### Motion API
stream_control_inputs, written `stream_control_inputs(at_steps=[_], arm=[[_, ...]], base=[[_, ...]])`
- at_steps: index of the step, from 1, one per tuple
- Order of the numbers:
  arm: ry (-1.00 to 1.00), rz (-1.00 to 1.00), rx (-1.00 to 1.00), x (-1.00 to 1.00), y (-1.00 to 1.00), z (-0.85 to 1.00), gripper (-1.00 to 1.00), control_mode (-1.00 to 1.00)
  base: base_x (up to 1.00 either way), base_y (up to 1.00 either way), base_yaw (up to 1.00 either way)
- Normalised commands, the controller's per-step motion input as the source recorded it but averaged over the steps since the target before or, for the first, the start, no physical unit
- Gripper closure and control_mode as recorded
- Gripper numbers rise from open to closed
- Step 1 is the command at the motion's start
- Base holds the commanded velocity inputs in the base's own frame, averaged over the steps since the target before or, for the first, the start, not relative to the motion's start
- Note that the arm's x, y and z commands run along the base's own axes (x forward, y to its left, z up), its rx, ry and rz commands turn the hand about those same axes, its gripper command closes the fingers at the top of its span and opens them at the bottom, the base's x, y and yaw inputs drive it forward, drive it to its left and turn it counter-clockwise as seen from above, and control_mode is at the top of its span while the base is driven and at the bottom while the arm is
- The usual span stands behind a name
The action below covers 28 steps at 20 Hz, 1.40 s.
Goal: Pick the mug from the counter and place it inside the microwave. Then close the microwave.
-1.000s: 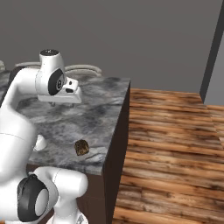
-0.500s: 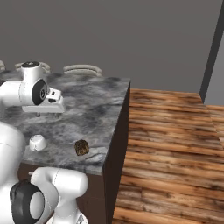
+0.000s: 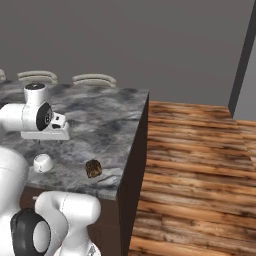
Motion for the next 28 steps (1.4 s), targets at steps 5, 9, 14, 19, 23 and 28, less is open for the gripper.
stream_control_inputs(at_steps=[5,9,14,19,23,28], arm=[[0.07,0.0,0.0,0.0,0.81,-0.24,-1.0,-1.0],[0.0,0.0,0.0,0.0,0.52,-0.51,-1.0,-1.0],[-0.04,0.0,0.0,0.0,0.16,-0.54,-1.0,-1.0],[-0.11,0.0,0.02,0.0,0.03,-0.29,-1.0,-1.0],[-0.09,0.0,0.05,0.01,0.0,-0.13,-1.0,-1.0],[-0.02,0.0,0.04,0.0,0.01,-0.07,-1.0,-1.0]], base=[[0.0,0.0,0.0],[0.0,0.0,0.0],[0.0,0.0,0.0],[0.0,0.0,0.0],[0.0,0.0,0.0],[0.0,0.0,0.0]])
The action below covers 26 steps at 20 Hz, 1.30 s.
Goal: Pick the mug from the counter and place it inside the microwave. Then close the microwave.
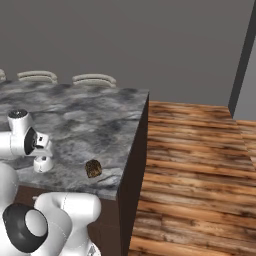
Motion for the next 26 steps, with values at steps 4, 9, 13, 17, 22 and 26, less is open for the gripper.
stream_control_inputs(at_steps=[4,9,13,17,22,26], arm=[[0.0,0.0,0.01,0.08,0.08,-0.28,-1.0,-1.0],[0.0,0.0,0.0,0.15,0.1,-0.31,-1.0,-1.0],[0.0,0.0,0.0,0.25,0.01,-0.01,-1.0,-1.0],[0.0,0.0,0.0,0.31,0.0,0.0,-1.0,-1.0],[0.0,0.0,0.0,0.08,0.02,-0.05,-1.0,-1.0],[0.0,0.0,0.0,0.0,0.21,-0.15,-1.0,-1.0]], base=[[0.0,0.0,0.0],[0.0,0.0,0.0],[0.0,0.0,0.0],[0.0,0.0,0.0],[0.0,0.0,0.0],[0.0,0.0,0.0]])
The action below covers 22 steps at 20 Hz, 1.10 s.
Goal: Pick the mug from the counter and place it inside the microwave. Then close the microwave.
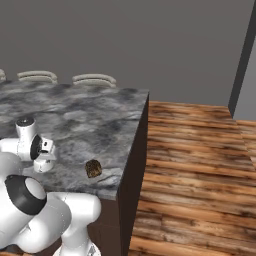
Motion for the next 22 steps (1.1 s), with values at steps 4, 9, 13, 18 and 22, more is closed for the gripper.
stream_control_inputs(at_steps=[4,9,13,18,22], arm=[[0.0,0.0,0.0,-0.14,0.06,-0.18,-1.0,-1.0],[0.0,0.0,0.0,-0.02,0.0,-0.15,-1.0,-1.0],[0.0,-0.01,0.0,0.0,0.0,-0.22,-1.0,-1.0],[0.0,-0.01,0.0,0.0,0.0,-0.2,-1.0,-1.0],[0.0,-0.02,0.0,0.0,0.0,-0.15,-1.0,-1.0]], base=[[0.0,0.0,0.0],[0.0,0.0,0.0],[0.0,0.0,0.0],[0.0,0.0,0.0],[0.0,0.0,0.0]])
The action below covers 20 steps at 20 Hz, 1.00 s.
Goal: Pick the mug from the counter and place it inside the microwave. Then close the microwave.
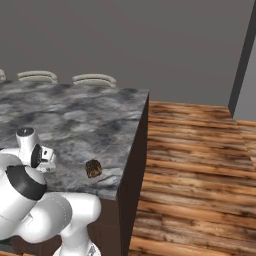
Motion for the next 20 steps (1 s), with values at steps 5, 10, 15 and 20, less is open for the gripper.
stream_control_inputs(at_steps=[5,10,15,20], arm=[[0.0,-0.02,0.0,0.0,0.0,-0.11,-1.0,-1.0],[0.0,-0.02,0.0,0.06,0.0,-0.04,-1.0,-1.0],[0.0,-0.02,0.0,0.1,0.0,0.0,-1.0,-1.0],[0.0,0.0,0.0,0.01,0.0,0.0,-1.0,-1.0]], base=[[0.0,0.0,0.0],[0.0,0.0,0.0],[0.0,0.0,0.0],[0.0,0.0,0.0]])
